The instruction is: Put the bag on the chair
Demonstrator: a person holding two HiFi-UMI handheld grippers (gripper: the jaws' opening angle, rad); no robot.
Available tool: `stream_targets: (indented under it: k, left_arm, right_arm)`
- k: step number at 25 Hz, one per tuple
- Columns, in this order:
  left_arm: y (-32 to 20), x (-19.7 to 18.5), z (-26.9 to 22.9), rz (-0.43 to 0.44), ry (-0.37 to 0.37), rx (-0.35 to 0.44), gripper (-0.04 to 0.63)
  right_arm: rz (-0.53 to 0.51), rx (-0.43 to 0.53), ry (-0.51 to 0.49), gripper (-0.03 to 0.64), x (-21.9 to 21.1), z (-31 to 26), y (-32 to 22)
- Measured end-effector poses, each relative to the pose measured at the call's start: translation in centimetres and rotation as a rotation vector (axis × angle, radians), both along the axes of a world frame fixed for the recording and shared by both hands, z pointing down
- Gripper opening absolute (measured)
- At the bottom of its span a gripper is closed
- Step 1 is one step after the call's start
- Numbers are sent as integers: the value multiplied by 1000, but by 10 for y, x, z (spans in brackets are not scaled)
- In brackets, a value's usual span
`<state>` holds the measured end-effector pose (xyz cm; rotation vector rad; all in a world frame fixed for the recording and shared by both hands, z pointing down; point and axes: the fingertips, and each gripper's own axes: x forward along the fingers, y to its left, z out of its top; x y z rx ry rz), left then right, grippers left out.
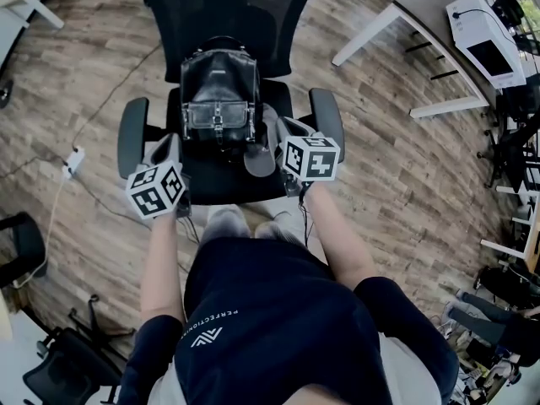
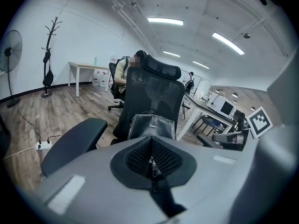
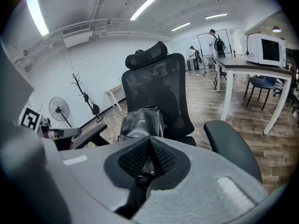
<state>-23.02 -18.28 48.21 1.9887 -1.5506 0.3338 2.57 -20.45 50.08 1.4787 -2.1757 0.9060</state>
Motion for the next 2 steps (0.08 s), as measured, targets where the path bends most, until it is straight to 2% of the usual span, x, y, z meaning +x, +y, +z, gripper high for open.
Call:
stream_targets:
  k: [2]
  left_arm:
    - [1, 1, -1, -1, -1, 0, 14]
  right_arm:
    - [-7, 3, -1, 2, -1, -1, 0]
